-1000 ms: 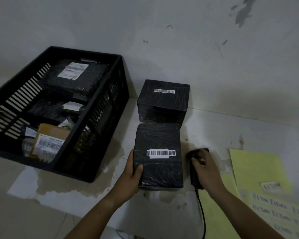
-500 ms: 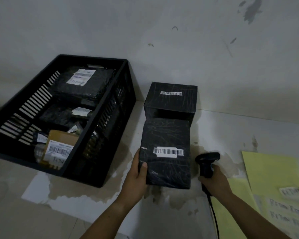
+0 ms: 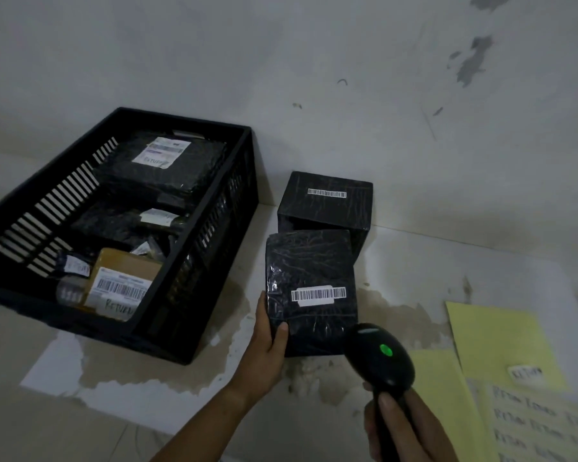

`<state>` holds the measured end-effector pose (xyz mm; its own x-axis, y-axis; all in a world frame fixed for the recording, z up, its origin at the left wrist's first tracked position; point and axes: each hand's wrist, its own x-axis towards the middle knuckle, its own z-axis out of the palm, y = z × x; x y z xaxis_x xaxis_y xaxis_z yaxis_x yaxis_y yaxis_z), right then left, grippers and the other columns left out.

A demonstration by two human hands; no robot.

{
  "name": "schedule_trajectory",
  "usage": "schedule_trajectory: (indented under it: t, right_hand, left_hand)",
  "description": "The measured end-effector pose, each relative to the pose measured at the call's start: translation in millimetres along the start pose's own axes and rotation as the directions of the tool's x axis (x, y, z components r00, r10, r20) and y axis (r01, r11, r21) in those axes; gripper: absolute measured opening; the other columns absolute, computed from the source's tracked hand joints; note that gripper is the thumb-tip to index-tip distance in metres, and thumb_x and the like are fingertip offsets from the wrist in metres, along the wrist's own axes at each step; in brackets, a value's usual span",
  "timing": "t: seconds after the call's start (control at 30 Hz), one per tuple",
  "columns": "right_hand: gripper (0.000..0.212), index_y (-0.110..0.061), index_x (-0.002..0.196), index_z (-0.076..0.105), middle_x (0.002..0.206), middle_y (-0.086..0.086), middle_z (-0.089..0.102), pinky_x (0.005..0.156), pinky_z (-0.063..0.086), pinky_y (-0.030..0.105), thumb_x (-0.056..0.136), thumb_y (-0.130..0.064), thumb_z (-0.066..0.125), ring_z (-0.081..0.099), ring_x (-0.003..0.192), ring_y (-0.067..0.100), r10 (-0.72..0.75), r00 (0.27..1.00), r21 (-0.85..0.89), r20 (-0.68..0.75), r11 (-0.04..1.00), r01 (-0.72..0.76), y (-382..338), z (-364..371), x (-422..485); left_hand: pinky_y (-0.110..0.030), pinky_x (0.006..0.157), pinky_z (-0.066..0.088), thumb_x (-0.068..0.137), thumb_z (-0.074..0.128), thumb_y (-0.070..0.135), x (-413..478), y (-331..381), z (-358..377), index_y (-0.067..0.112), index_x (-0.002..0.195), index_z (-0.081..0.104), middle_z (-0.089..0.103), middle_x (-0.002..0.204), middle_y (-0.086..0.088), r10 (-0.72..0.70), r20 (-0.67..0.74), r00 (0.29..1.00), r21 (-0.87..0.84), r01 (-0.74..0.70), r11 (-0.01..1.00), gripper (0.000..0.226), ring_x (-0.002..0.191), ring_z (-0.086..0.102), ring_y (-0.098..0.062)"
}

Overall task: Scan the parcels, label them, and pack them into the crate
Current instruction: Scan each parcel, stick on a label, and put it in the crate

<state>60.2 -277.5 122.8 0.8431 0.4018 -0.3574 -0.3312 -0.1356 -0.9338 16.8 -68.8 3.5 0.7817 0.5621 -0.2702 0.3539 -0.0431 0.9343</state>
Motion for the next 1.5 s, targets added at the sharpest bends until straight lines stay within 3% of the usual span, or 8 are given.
schedule_trajectory:
  t: [0.07,0.17,0.27,0.47,0.73,0.97,1.23,1.5]
  right_hand:
    - [0.078,-0.003,0.068,0.067,0.052,0.031,0.054,0.031,0.022,0.020,0.044,-0.075,0.082,0.049,0.070,0.054,-0.050,0.999,0.071,-0.003,0.996,0.050,1,12,-2]
    - [0.075,-0.024,0.095,0.074,0.063,0.023,0.062,0.054,0.046,0.028,0.050,-0.084,0.070,0.057,0.059,0.046,-0.051,0.991,-0.087,0.121,0.994,0.062,-3,14,-8]
    - [0.054,-0.018,0.120,0.064,0.068,0.015,0.066,0.053,0.046,0.021,0.084,-0.057,0.058,0.062,0.055,0.028,-0.086,0.986,-0.173,0.144,0.979,0.111,-6,11,-12]
    - [0.050,-0.010,0.116,0.063,0.065,0.014,0.065,0.049,0.043,0.016,0.078,-0.040,0.051,0.061,0.051,0.021,-0.107,0.984,-0.267,0.143,0.953,0.143,-8,19,-15]
    - [0.025,-0.025,0.096,0.068,0.063,0.009,0.064,0.052,0.043,0.014,0.085,-0.040,0.052,0.063,0.054,0.018,-0.134,0.987,-0.300,0.093,0.941,0.156,-6,25,-23]
    - [0.047,-0.016,0.106,0.065,0.064,0.007,0.065,0.052,0.041,0.011,0.075,-0.047,0.048,0.062,0.055,0.013,-0.117,0.991,-0.274,0.072,0.953,0.132,-12,27,-29]
    - [0.031,-0.032,0.085,0.067,0.063,0.008,0.066,0.050,0.041,0.013,0.087,-0.059,0.053,0.062,0.053,0.013,-0.117,0.991,-0.273,0.057,0.953,0.128,-20,29,-36]
    - [0.034,-0.022,0.096,0.061,0.065,0.009,0.064,0.050,0.043,0.025,0.091,-0.055,0.055,0.058,0.050,0.018,-0.074,0.994,-0.315,0.078,0.944,0.095,-12,16,-10]
  left_hand:
    - [-0.039,0.121,0.034,0.103,0.052,0.041,-2,1,-2,0.056,0.154,-0.005,0.031,0.160,0.022,0.027,0.016,0.999,-0.019,-0.027,0.999,0.078,0.146,0.035,-0.003]
    - [-0.041,0.120,0.037,0.097,0.064,0.038,-2,-3,-3,0.054,0.155,-0.006,0.037,0.156,0.025,0.046,0.029,0.998,0.012,-0.047,0.999,0.092,0.143,0.039,0.000]
    - [-0.043,0.118,0.039,0.097,0.064,0.040,-3,-5,-2,0.055,0.154,-0.008,0.040,0.156,0.021,0.056,0.024,0.998,0.032,-0.057,0.998,0.093,0.142,0.041,-0.002]
    - [-0.046,0.121,0.034,0.089,0.063,0.058,-3,-9,-2,0.056,0.154,-0.009,0.030,0.163,0.017,0.067,0.010,0.998,0.042,-0.068,0.997,0.097,0.147,0.034,-0.006]
    - [-0.048,0.123,0.031,0.082,0.059,0.076,-2,-16,-1,0.056,0.154,-0.009,0.020,0.167,0.017,0.088,0.008,0.996,0.035,-0.088,0.995,0.101,0.152,0.026,-0.009]
    - [-0.043,0.119,0.039,0.097,0.064,0.038,-1,-12,-2,0.049,0.156,-0.008,0.037,0.159,0.014,0.083,0.005,0.997,0.069,-0.083,0.994,0.093,0.144,0.039,-0.005]
    - [-0.044,0.119,0.039,0.096,0.064,0.039,-1,-11,-3,0.052,0.155,-0.007,0.039,0.158,0.014,0.086,0.005,0.996,0.050,-0.086,0.995,0.093,0.143,0.040,-0.005]
    - [-0.030,0.113,0.043,0.098,0.064,0.033,0,-6,-7,0.047,0.157,0.001,0.048,0.151,0.016,0.089,0.015,0.996,0.050,-0.090,0.995,0.087,0.137,0.047,-0.002]
